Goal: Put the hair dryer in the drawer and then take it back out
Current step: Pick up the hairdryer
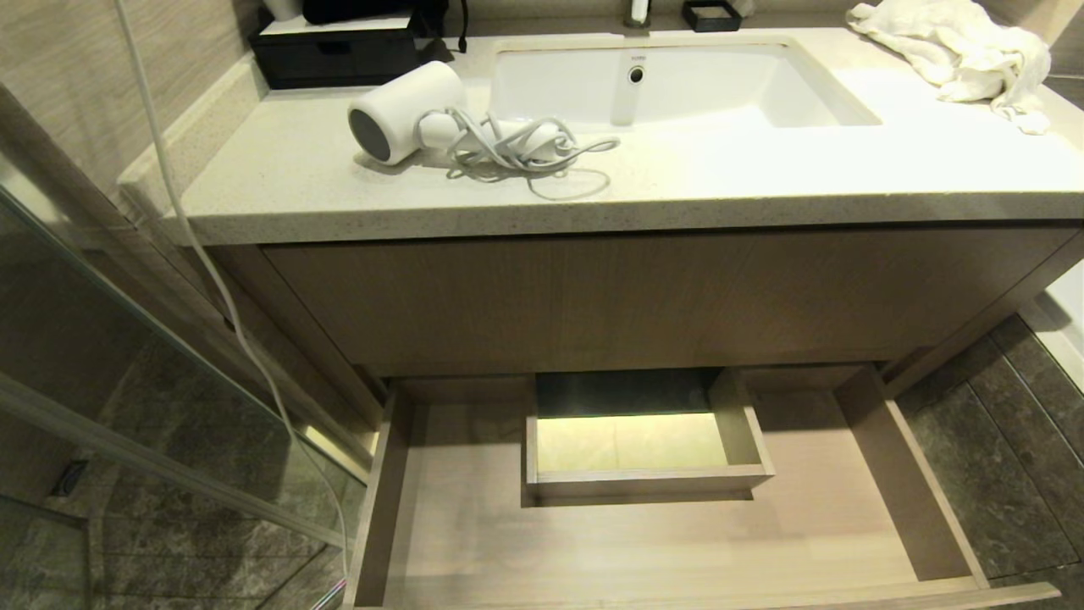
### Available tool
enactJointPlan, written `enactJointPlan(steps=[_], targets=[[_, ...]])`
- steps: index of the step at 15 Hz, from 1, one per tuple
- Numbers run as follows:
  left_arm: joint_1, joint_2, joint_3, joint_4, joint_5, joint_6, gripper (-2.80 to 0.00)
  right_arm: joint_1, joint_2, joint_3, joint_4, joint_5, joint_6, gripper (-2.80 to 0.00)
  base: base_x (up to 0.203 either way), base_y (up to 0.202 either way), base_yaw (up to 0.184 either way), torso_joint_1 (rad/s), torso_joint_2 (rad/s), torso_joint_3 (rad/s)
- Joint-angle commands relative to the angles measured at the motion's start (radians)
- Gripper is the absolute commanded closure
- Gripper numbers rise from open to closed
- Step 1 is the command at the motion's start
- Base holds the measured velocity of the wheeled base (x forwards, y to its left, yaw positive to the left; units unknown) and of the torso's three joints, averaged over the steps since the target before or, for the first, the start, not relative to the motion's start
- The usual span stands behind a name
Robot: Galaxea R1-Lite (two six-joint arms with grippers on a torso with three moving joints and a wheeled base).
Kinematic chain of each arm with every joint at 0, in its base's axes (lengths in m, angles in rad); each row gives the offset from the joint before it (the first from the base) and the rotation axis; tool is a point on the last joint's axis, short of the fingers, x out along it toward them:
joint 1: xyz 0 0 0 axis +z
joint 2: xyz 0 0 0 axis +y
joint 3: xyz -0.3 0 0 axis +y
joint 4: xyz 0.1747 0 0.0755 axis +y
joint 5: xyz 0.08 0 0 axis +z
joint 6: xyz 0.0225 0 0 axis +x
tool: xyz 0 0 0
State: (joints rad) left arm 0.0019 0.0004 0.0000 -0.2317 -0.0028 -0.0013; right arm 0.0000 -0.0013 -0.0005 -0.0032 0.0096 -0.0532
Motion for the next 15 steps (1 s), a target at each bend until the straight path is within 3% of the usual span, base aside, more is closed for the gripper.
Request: enactJointPlan(steps=[1,5,11,15], targets=[[0.001,0.000,0.040,-0.001,0.000,0.000,-2.80,0.000,0.003,-0.058,0.019,0.002,-0.002,0.00,0.000,0.000,0.000,0.000,0.00,0.000],[0.001,0.000,0.040,-0.001,0.000,0.000,-2.80,0.000,0.120,-0.429,0.246,0.009,0.009,0.00,0.000,0.000,0.000,0.000,0.00,0.000],[0.001,0.000,0.040,-0.001,0.000,-0.002,-2.80,0.003,0.736,-1.208,0.473,0.018,0.116,0.00,0.000,0.000,0.000,0.000,0.00,0.000],[0.001,0.000,0.040,-0.001,0.000,-0.002,-2.80,0.127,1.065,-1.643,0.646,0.044,0.230,0.00,0.000,0.000,0.000,0.000,0.00,0.000]])
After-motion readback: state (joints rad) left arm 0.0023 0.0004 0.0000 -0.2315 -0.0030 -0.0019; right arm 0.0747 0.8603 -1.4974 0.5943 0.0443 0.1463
